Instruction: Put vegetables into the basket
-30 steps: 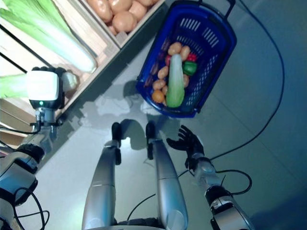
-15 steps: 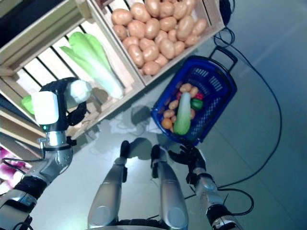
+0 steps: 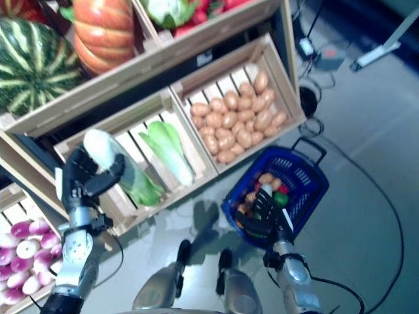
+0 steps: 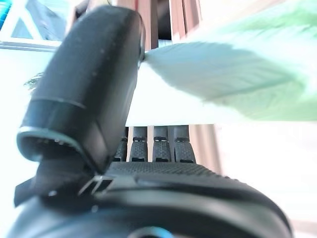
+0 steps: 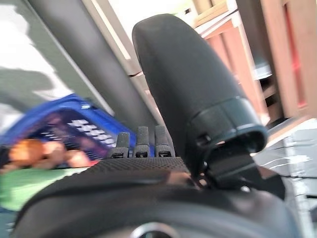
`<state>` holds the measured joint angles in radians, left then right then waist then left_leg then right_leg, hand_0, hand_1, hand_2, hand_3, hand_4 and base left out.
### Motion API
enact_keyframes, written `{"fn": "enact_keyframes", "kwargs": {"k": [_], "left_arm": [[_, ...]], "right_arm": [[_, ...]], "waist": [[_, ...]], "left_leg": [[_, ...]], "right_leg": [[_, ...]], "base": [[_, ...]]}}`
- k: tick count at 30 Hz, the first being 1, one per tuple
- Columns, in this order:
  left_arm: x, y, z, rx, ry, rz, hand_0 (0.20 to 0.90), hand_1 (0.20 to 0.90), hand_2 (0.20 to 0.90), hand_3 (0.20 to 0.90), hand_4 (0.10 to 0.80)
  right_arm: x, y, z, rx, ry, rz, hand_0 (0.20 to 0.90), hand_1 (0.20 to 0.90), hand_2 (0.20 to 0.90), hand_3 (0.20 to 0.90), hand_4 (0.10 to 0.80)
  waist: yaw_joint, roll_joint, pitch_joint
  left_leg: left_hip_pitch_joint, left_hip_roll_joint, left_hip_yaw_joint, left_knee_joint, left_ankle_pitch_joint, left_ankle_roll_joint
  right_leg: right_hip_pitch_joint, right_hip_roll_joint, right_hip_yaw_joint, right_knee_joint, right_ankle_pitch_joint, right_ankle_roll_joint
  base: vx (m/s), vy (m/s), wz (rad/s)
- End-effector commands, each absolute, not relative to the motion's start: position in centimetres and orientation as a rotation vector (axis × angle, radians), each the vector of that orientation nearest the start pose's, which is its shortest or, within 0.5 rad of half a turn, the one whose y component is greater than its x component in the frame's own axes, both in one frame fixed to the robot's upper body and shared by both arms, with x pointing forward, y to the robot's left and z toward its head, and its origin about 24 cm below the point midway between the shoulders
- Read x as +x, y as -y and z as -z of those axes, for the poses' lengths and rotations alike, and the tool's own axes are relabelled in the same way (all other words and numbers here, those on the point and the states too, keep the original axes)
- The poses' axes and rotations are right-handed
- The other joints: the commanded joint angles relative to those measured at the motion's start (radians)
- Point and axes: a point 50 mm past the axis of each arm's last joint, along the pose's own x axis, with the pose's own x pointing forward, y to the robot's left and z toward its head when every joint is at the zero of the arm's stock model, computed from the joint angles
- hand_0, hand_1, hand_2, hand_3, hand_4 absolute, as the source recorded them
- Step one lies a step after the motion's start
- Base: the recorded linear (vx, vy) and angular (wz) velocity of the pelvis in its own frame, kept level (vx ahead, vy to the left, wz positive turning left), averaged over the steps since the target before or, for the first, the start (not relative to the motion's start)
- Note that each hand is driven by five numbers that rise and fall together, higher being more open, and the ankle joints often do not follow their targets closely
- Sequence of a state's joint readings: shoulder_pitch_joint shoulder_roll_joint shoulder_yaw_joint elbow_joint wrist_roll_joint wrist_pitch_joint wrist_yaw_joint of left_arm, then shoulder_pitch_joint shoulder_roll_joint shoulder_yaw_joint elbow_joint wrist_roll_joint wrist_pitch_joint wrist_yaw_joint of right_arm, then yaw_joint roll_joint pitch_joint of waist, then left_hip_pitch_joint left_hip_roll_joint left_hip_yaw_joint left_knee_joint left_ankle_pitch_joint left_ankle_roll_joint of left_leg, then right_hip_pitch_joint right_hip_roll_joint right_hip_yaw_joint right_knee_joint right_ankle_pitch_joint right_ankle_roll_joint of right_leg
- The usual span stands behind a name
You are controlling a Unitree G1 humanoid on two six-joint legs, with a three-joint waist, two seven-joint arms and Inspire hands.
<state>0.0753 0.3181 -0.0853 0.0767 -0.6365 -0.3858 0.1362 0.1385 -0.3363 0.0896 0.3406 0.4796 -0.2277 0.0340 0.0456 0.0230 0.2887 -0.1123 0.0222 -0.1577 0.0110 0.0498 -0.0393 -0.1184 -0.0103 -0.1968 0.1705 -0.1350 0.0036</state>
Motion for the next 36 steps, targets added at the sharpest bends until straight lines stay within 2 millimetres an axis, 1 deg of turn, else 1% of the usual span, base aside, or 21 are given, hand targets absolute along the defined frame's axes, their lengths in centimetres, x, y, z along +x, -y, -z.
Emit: {"fn": "enact_keyframes", "kwargs": {"k": [1,2,3,4,5,7,8,9,11,14,15,17,20,21,25,27,31,34,36], "left_arm": [[24.3,-21.0,-7.9,-0.461,0.335,0.042,0.300,0.300,0.300,0.300,0.400],[24.4,-20.7,-7.6,-0.474,0.303,0.070,0.300,0.300,0.300,0.300,0.400],[24.6,-20.2,-7.4,-0.458,0.267,0.095,0.300,0.300,0.300,0.300,0.400],[24.7,-19.9,-7.2,-0.433,0.245,0.124,0.300,0.300,0.300,0.300,0.400],[24.7,-19.8,-7.1,-0.431,0.239,0.132,0.300,0.300,0.300,0.300,0.400],[25.1,-19.3,-7.0,-0.376,0.199,0.211,0.300,0.300,0.300,0.300,0.400],[25.4,-19.1,-7.0,-0.358,0.174,0.240,0.300,0.300,0.300,0.300,0.400],[25.4,-19.0,-6.9,-0.355,0.170,0.245,0.300,0.300,0.300,0.300,0.400],[25.8,-18.4,-7.0,-0.329,0.148,0.295,0.300,0.300,0.300,0.300,0.400],[26.2,-17.5,-7.0,-0.314,0.129,0.353,0.300,0.300,0.300,0.300,0.400],[26.4,-17.0,-7.2,-0.317,0.122,0.371,0.300,0.300,0.300,0.300,0.400],[26.5,-16.5,-7.5,-0.313,0.125,0.399,0.300,0.300,0.300,0.300,0.400],[26.7,-15.8,-7.7,-0.299,0.123,0.439,0.300,0.300,0.300,0.300,0.400],[26.7,-15.5,-7.7,-0.288,0.114,0.454,0.300,0.300,0.300,0.300,0.400],[26.5,-15.2,-7.7,-0.297,0.104,0.482,0.300,0.300,0.300,0.300,0.400],[26.4,-15.1,-7.7,-0.312,0.101,0.488,0.300,0.300,0.300,0.300,0.400],[26.1,-14.6,-7.6,-0.341,0.105,0.511,0.300,0.300,0.300,0.300,0.400],[25.9,-14.3,-7.8,-0.350,0.121,0.533,0.300,0.300,0.300,0.300,0.400],[25.8,-14.1,-7.9,-0.360,0.121,0.545,0.300,0.300,0.300,0.300,0.400]], "right_arm": [[21.5,21.6,-0.9,0.116,-0.023,-0.085,0.900,0.900,0.900,0.900,0.800],[21.7,21.3,-1.8,0.091,0.012,-0.125,0.900,0.900,0.900,0.900,0.800],[22.0,20.7,-3.0,0.090,0.043,-0.196,0.900,0.900,0.900,0.900,0.800],[22.1,20.4,-3.3,0.099,0.037,-0.260,0.900,0.900,0.900,0.900,0.800],[22.1,20.3,-3.2,0.105,0.025,-0.278,0.900,0.900,0.900,0.900,0.800],[22.0,19.6,-3.2,0.161,-0.068,-0.463,0.900,0.900,0.900,0.900,0.800],[22.2,19.5,-3.7,0.164,-0.065,-0.509,0.900,0.900,0.900,0.900,0.800],[22.2,19.5,-3.8,0.165,-0.067,-0.515,0.900,0.900,0.900,0.900,0.800],[22.8,19.2,-4.5,0.195,-0.072,-0.568,0.900,0.900,0.900,0.900,0.800],[23.5,18.2,-5.0,0.197,-0.081,-0.637,0.900,0.900,0.900,0.900,0.800],[23.7,17.5,-5.1,0.206,-0.099,-0.672,0.900,0.900,0.900,0.900,0.800],[23.6,16.7,-5.0,0.213,-0.135,-0.737,0.900,0.900,0.900,0.900,0.800],[23.8,16.2,-4.8,0.237,-0.180,-0.769,0.900,0.900,0.900,0.900,0.800],[23.7,15.6,-4.6,0.250,-0.220,-0.794,0.900,0.900,0.900,0.900,0.800],[23.4,15.3,-3.3,0.264,-0.337,-0.799,0.900,0.900,0.900,0.900,0.800],[23.0,14.8,-3.0,0.305,-0.369,-0.840,0.900,0.900,0.900,0.900,0.800],[22.8,14.3,-2.5,0.366,-0.436,-0.838,0.900,0.900,0.900,0.900,0.800],[21.8,13.7,-1.6,0.469,-0.535,-0.899,0.900,0.900,0.900,0.900,0.800],[21.4,13.3,-1.3,0.503,-0.556,-0.924,0.900,0.900,0.900,0.900,0.800]], "waist": [[-0.006,-0.050,-0.107],[-0.009,-0.052,-0.115],[-0.013,-0.054,-0.129],[-0.014,-0.056,-0.138],[-0.014,-0.056,-0.140],[-0.014,-0.063,-0.157],[-0.014,-0.067,-0.162],[-0.013,-0.067,-0.162],[-0.011,-0.072,-0.168],[-0.007,-0.076,-0.184],[-0.005,-0.077,-0.194],[-0.002,-0.078,-0.203],[-0.001,-0.078,-0.213],[0.000,-0.079,-0.219],[0.001,-0.081,-0.229],[0.003,-0.083,-0.232],[0.005,-0.084,-0.243],[0.005,-0.084,-0.249],[0.006,-0.084,-0.253]], "left_leg": [[0.004,-0.050,0.021,-0.070,0.043,0.027],[0.012,-0.048,0.027,-0.070,0.040,0.029],[0.024,-0.045,0.036,-0.071,0.035,0.032],[0.030,-0.044,0.042,-0.070,0.031,0.033],[0.032,-0.044,0.044,-0.069,0.030,0.034],[0.053,-0.042,0.049,-0.078,0.026,0.036],[0.061,-0.041,0.050,-0.078,0.023,0.038],[0.063,-0.041,0.050,-0.078,0.023,0.038],[0.074,-0.040,0.055,-0.078,0.020,0.041],[0.092,-0.039,0.059,-0.083,0.016,0.043],[0.098,-0.038,0.060,-0.089,0.016,0.043],[0.104,-0.037,0.062,-0.092,0.013,0.045],[0.110,-0.036,0.063,-0.095,0.012,0.045],[0.114,-0.036,0.063,-0.098,0.011,0.045],[0.120,-0.034,0.063,-0.098,0.007,0.046],[0.122,-0.034,0.063,-0.098,0.005,0.046],[0.124,-0.033,0.063,-0.098,0.005,0.045],[0.123,-0.031,0.067,-0.098,0.004,0.045],[0.123,-0.032,0.066,-0.098,0.003,0.045]], "right_leg": [[0.073,-0.045,0.023,-0.172,0.167,0.035],[0.076,-0.048,0.025,-0.174,0.170,0.037],[0.084,-0.050,0.027,-0.178,0.173,0.039],[0.088,-0.052,0.027,-0.180,0.173,0.041],[0.090,-0.053,0.027,-0.180,0.173,0.041],[0.106,-0.055,0.026,-0.189,0.176,0.046],[0.111,-0.057,0.028,-0.190,0.177,0.049],[0.113,-0.057,0.029,-0.190,0.177,0.049],[0.122,-0.060,0.028,-0.189,0.178,0.052],[0.138,-0.062,0.032,-0.203,0.187,0.055],[0.144,-0.063,0.035,-0.212,0.191,0.058],[0.149,-0.064,0.038,-0.217,0.191,0.058],[0.155,-0.064,0.037,-0.221,0.192,0.060],[0.157,-0.065,0.038,-0.224,0.193,0.061],[0.164,-0.068,0.034,-0.229,0.194,0.065],[0.167,-0.069,0.033,-0.230,0.193,0.066],[0.170,-0.072,0.032,-0.238,0.198,0.070],[0.172,-0.074,0.030,-0.243,0.201,0.072],[0.173,-0.074,0.030,-0.244,0.201,0.072]], "base": [[0.067,-0.004,0.04],[0.079,0.007,-0.04],[0.077,0.010,-0.07],[0.063,0.008,-0.07],[0.041,0.008,-0.07],[0.059,0.006,-0.14],[0.056,0.000,-0.12],[0.040,-0.004,-0.05],[0.054,-0.007,0.02],[0.083,0.003,-0.01],[0.068,0.016,-0.02],[0.057,0.015,-0.03],[0.045,0.008,-0.02],[0.048,0.001,-0.01],[0.013,0.000,0.00],[0.000,0.000,0.00],[0.000,0.000,0.00],[0.000,0.000,0.00],[0.000,0.000,0.00]]}}
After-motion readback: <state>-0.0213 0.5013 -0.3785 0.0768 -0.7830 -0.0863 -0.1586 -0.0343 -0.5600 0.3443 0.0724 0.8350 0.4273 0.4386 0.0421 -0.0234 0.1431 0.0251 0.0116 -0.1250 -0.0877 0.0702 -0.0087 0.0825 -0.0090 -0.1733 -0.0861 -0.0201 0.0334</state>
